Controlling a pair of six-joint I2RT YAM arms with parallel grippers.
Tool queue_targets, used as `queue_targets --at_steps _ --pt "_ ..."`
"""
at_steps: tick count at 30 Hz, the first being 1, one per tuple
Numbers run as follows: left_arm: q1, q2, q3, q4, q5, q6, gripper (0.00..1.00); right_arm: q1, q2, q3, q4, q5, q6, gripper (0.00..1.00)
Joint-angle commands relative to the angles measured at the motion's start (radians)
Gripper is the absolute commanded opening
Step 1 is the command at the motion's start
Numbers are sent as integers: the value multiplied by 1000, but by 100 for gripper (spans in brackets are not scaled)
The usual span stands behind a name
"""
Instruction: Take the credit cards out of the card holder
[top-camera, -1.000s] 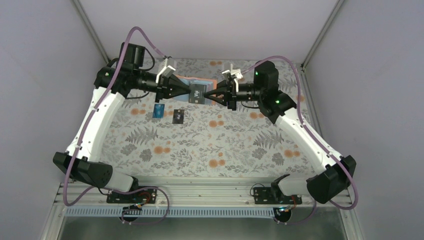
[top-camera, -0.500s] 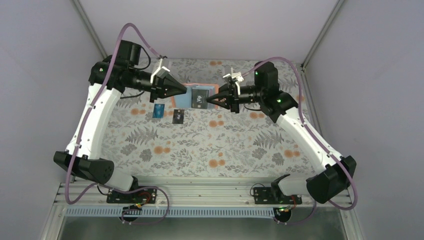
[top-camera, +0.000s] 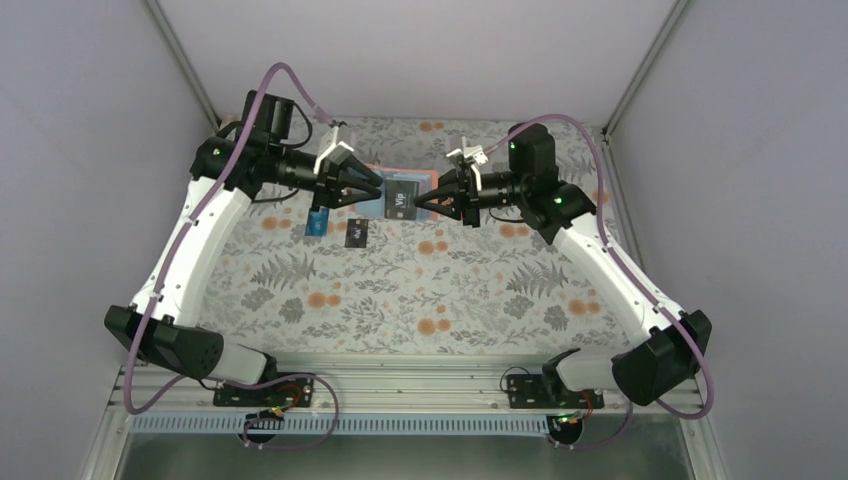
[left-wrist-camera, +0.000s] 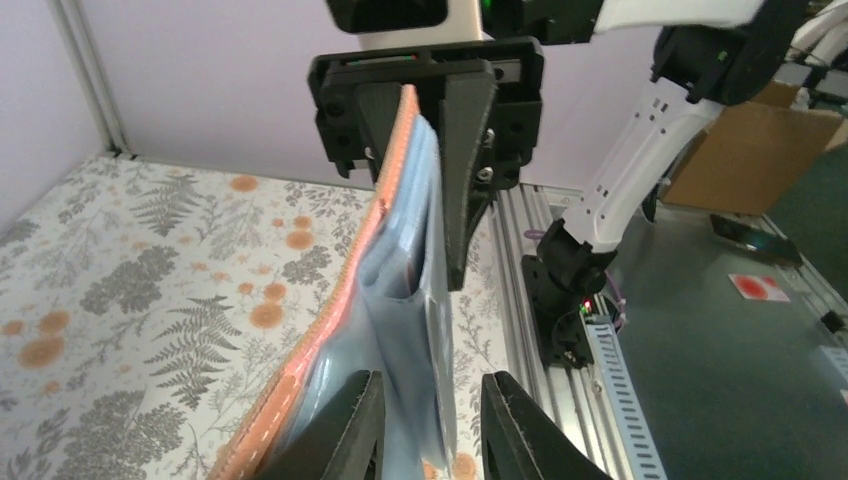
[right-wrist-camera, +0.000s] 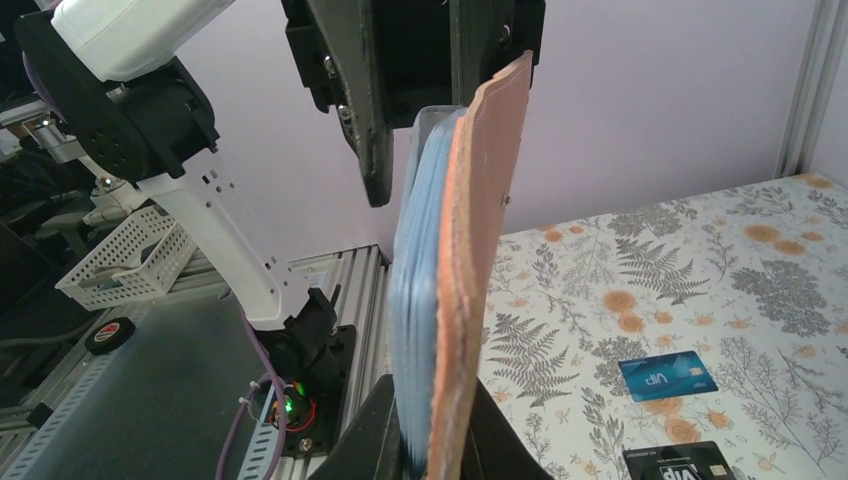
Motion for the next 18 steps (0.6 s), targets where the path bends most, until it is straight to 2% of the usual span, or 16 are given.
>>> queue_targets --at_steps 1,8,11,13,16,18 --pt "-9 -2 -13 95 -34 -45 19 1 0 42 0 -50 -13 4" --pt "-42 8 -27 84 -37 -19 17 0 -2 41 -6 -60 -28 4" --pt "-42 9 -19 17 13 60 23 1 0 44 -6 -54 -33 4" --pt "-42 4 -26 -2 17 94 23 1 4 52 -8 -58 -33 4" --pt "-42 0 -32 23 -27 76 7 1 8 61 -7 -72 -33 4" --pt "-42 2 -26 17 -27 95 5 0 5 66 -14 -72 -38 4"
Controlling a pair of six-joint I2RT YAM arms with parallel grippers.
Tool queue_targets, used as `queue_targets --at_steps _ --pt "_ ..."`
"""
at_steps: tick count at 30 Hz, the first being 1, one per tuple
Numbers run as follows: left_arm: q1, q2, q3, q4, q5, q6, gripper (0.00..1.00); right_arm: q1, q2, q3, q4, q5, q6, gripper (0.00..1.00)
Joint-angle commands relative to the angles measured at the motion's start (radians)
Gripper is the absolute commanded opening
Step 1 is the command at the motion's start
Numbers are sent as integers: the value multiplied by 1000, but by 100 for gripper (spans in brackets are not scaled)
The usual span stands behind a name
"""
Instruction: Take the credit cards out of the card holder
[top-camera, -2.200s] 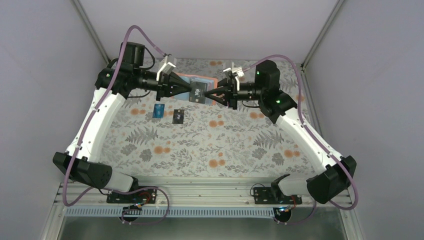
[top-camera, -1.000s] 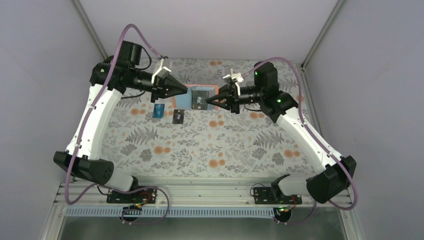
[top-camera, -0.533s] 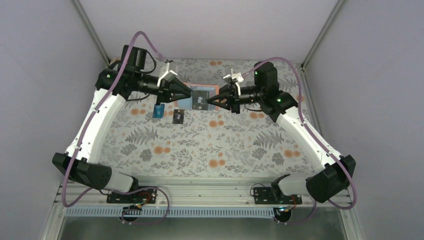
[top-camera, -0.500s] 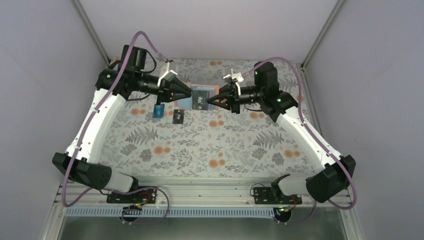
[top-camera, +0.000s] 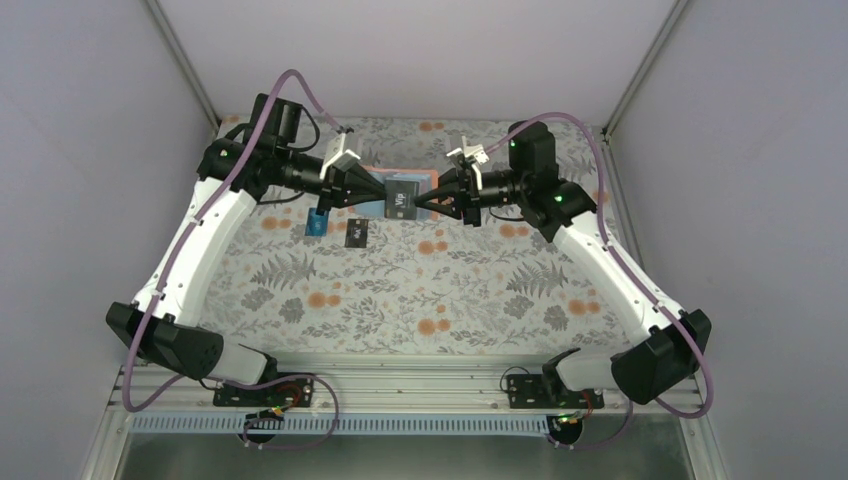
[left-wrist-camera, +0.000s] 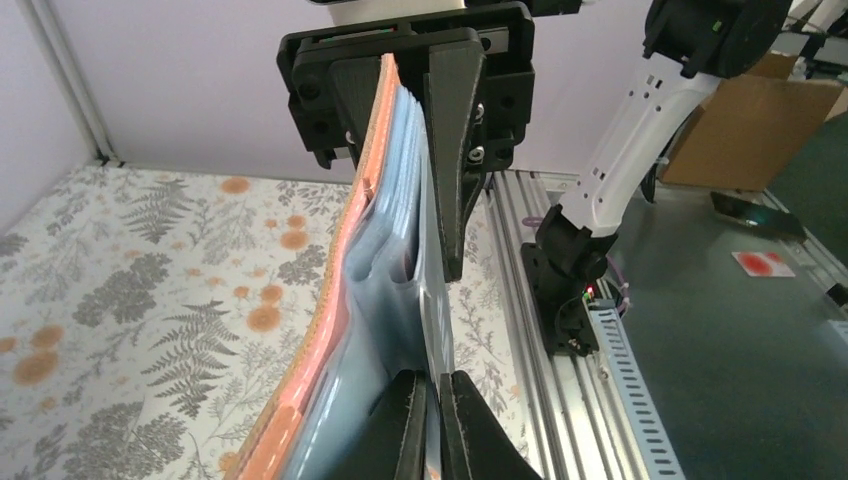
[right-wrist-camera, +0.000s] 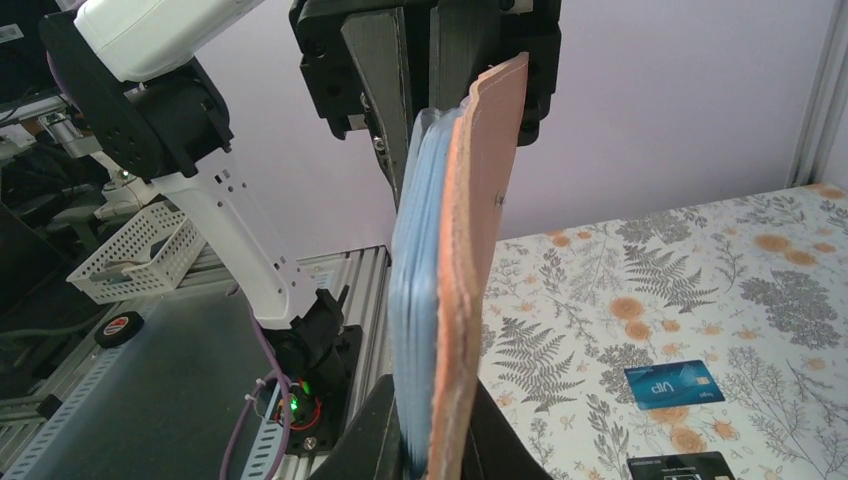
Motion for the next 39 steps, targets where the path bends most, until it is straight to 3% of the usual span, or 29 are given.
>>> queue_targets --at_steps 1,10,22,34,39 --pt "-2 -1 -2 -6 -7 72 5 4 -2 54 -4 -50 -25 4" --pt "-3 -12 -24 68 -135 26 2 4 -4 57 -21 -66 -35 5" --pt "-3 -7 9 28 -166 81 3 4 -9 54 -35 -75 -53 5" --pt "-4 -10 -5 47 -163 71 16 4 -10 46 -38 -76 -61 5" --pt "-5 -5 -19 94 -209 37 11 4 -14 46 -37 -75 -59 5"
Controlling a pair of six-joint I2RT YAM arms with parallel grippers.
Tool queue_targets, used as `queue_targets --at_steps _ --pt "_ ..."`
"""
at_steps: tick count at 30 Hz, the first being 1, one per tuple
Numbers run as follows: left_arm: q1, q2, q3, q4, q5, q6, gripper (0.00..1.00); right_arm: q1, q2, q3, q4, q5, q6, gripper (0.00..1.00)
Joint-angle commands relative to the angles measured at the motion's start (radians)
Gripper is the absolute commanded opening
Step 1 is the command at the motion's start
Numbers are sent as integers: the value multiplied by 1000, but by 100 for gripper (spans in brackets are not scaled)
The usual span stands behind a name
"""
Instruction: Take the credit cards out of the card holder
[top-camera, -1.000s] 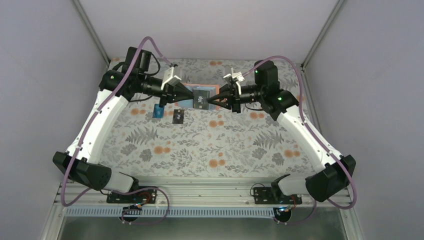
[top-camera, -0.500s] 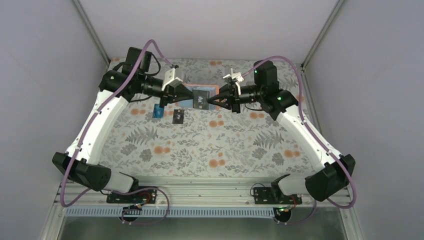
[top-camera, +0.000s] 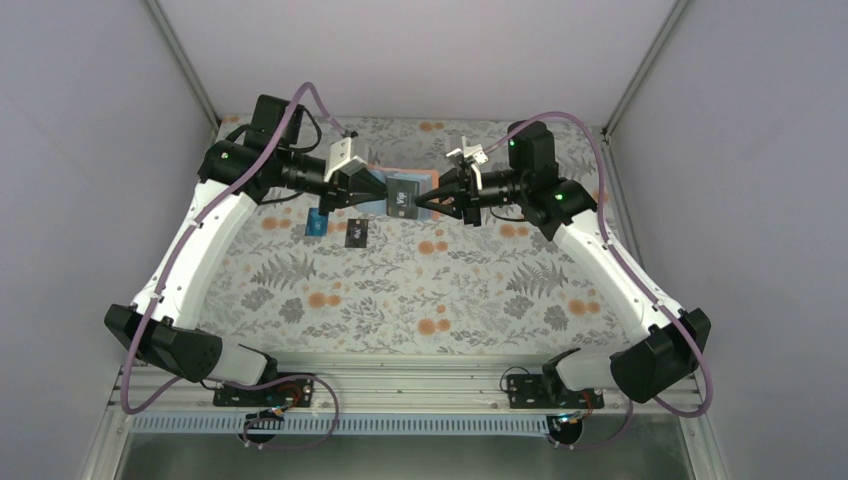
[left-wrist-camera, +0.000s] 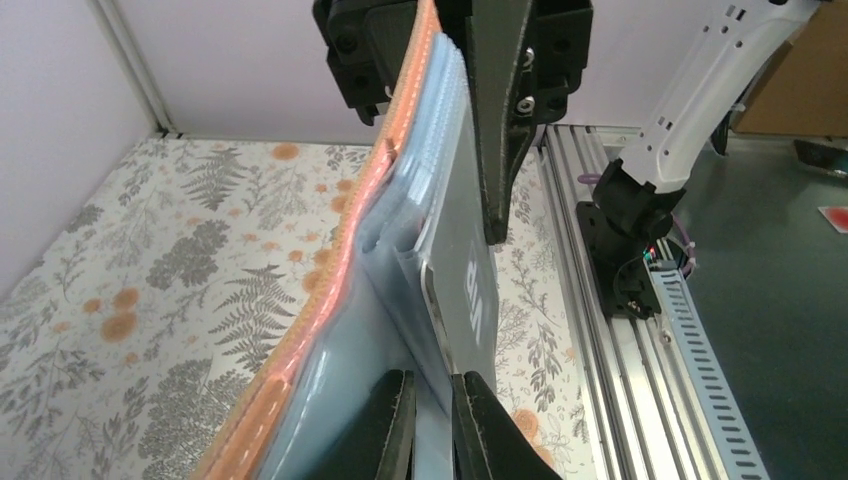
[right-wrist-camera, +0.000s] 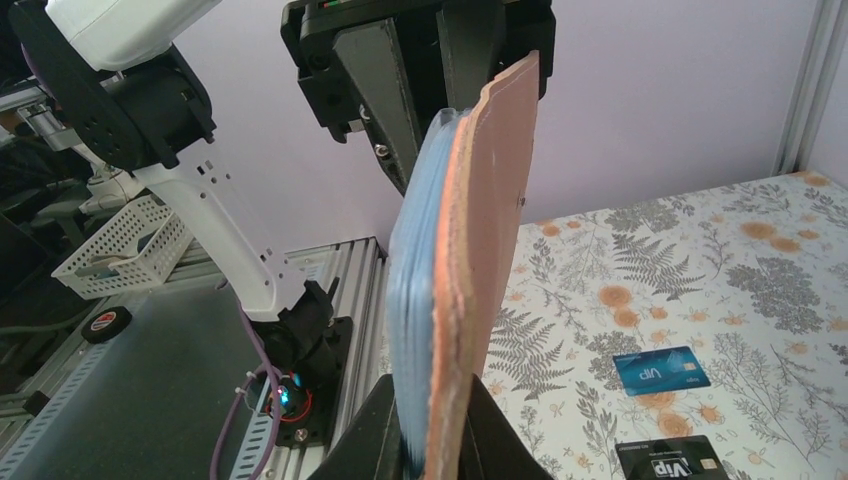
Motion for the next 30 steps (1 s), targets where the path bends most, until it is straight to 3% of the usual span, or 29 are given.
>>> queue_targets --at_steps 1,6,12,14,18,22,26,30 --pt "5 4 -17 104 -86 -35 10 8 -21 28 9 -90 -23 5" --pt "-4 10 -20 139 -52 -85 10 7 -24 18 24 -94 -20 6" --pt "-22 7 -30 97 16 -54 23 8 -18 14 33 -66 -4 6" --pt "-33 8 -39 101 6 -56 21 8 -22 10 48 -65 7 6" --pt "-43 11 -32 106 -39 -53 3 7 -32 11 51 -69 9 6" --pt "-43 11 -5 44 -15 27 3 8 -42 8 27 -65 -12 7" --pt "-39 13 25 -31 -12 135 11 8 -36 6 24 -73 -15 7" --pt "-40 14 -4 33 -67 71 13 7 -37 7 23 -78 -15 8"
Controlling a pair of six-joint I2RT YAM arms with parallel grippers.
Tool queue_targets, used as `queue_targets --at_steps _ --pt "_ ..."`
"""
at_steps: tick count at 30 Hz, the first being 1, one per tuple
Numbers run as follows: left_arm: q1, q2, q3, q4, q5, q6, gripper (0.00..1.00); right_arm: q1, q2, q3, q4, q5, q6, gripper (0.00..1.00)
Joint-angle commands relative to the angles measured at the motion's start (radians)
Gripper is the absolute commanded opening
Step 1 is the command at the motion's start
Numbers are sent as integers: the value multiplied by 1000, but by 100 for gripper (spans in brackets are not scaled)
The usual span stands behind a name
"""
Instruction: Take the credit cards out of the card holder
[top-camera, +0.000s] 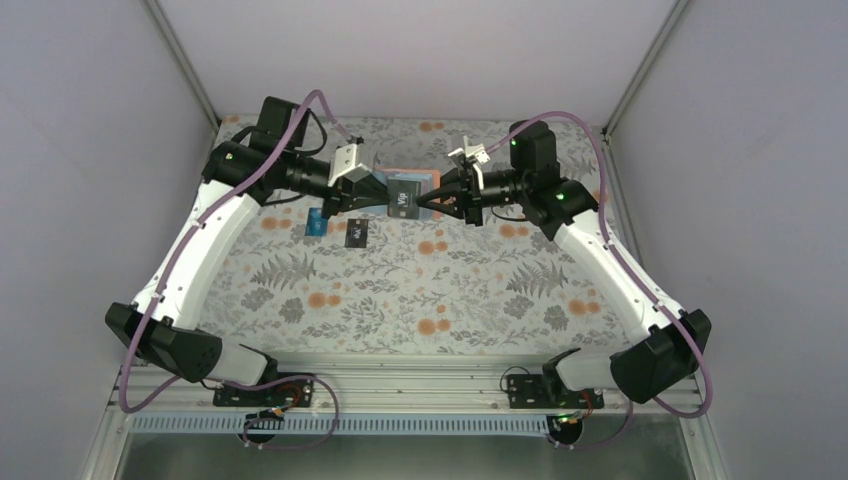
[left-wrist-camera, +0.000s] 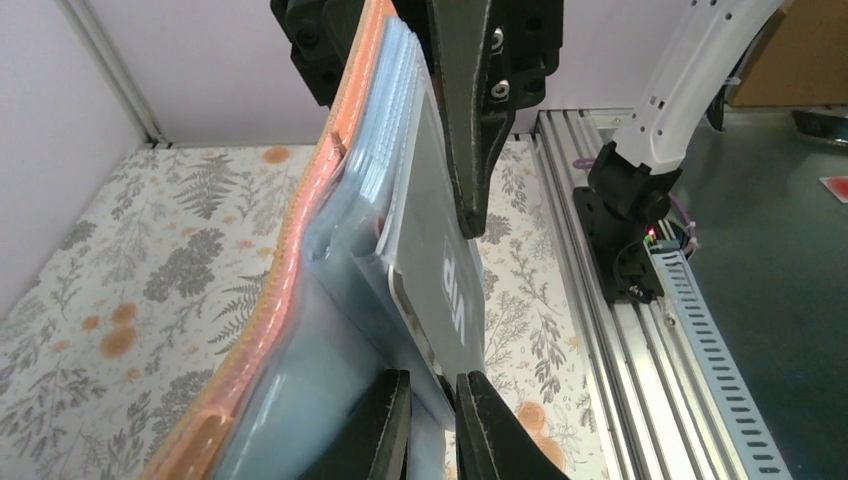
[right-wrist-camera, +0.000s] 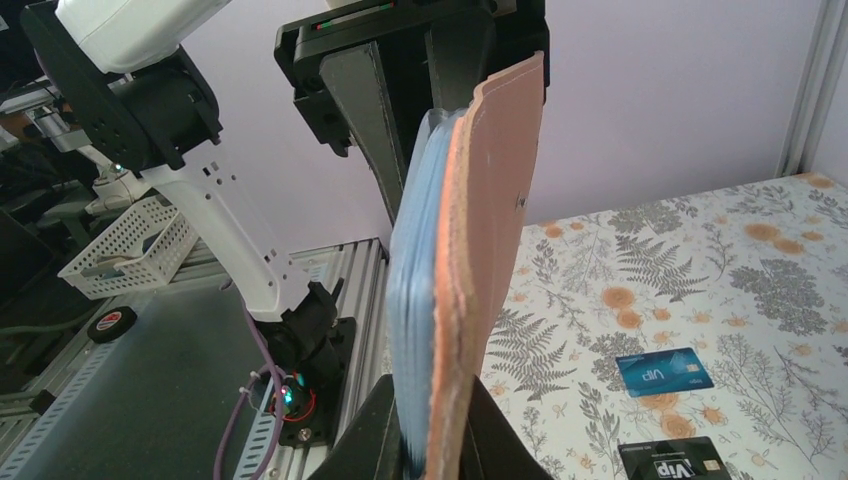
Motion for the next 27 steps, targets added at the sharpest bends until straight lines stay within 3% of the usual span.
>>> queue_targets --at_steps 1,11,27 --pt "-6 12 -12 57 -73 -3 13 16 -39 8 23 -63 -16 8" --pt "-10 -3 -15 74 -191 14 5 15 -40 5 23 -65 -15 9" --pt "-9 -1 14 21 -195 78 10 16 -36 7 8 -71 -31 9"
